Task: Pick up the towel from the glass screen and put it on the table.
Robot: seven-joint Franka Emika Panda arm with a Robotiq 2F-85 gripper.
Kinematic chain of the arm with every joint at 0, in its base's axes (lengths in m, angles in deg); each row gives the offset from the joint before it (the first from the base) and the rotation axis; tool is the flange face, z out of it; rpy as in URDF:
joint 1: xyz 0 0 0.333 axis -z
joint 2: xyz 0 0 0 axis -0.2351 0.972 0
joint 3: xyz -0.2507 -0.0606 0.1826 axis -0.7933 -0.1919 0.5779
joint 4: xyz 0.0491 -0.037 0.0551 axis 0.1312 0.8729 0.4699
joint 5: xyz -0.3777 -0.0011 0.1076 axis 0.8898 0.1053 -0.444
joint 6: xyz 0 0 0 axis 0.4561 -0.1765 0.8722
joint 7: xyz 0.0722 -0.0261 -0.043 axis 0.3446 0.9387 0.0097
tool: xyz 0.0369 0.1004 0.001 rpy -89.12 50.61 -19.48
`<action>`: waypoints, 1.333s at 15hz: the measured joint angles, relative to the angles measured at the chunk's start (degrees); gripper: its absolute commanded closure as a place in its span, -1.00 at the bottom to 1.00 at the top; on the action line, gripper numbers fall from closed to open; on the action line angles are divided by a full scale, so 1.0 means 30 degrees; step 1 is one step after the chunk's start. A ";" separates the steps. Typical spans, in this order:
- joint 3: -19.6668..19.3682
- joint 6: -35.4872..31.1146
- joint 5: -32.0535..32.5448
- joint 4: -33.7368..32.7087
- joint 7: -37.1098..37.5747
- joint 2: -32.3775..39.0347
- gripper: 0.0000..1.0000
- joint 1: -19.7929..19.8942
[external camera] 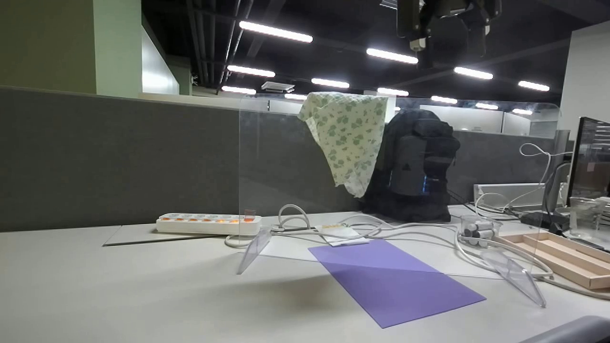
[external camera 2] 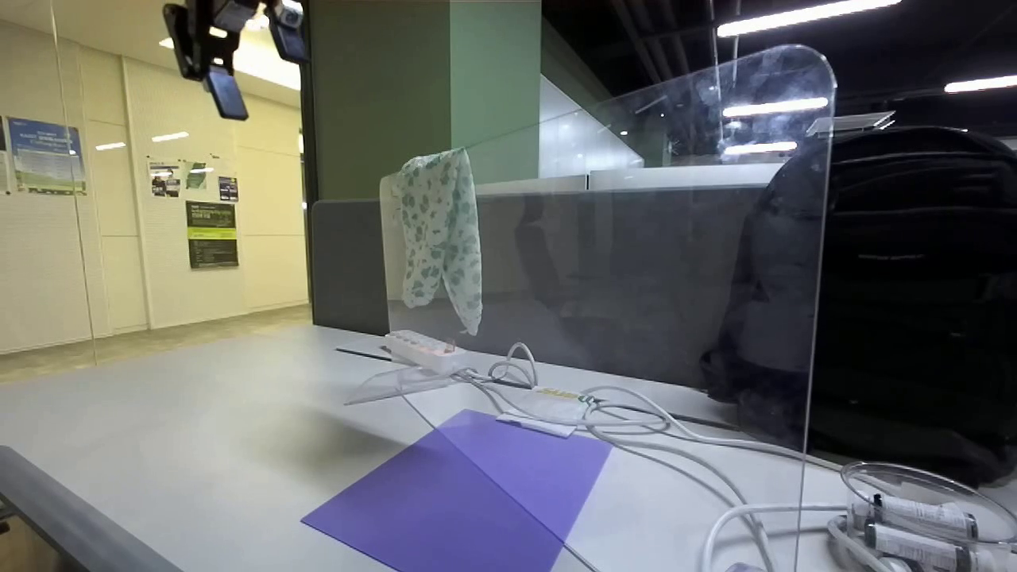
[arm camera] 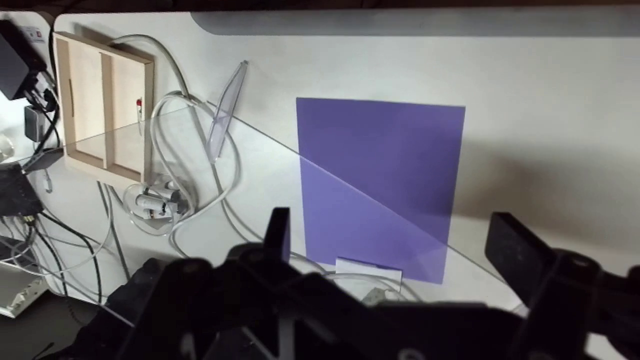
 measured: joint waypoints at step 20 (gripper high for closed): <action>-0.1160 -1.1055 -0.0023 0.0445 0.1835 0.1146 -1.00 0.3772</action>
